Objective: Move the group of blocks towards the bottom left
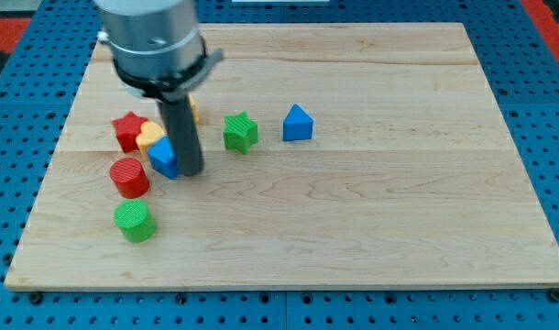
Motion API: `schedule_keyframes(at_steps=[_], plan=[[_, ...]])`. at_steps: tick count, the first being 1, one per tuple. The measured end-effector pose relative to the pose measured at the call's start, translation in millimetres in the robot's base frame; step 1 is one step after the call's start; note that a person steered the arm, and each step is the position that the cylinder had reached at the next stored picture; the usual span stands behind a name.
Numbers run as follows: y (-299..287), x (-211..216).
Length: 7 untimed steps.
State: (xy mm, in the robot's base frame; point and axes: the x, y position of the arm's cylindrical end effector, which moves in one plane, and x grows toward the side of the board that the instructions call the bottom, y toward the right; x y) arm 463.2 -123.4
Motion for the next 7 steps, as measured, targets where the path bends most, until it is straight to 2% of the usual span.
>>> schedule_keyframes(at_steps=[1,4,5,6,7], plan=[[-15,-22],[40,-87],[3,-103],[-27,-90],[-32,-55]])
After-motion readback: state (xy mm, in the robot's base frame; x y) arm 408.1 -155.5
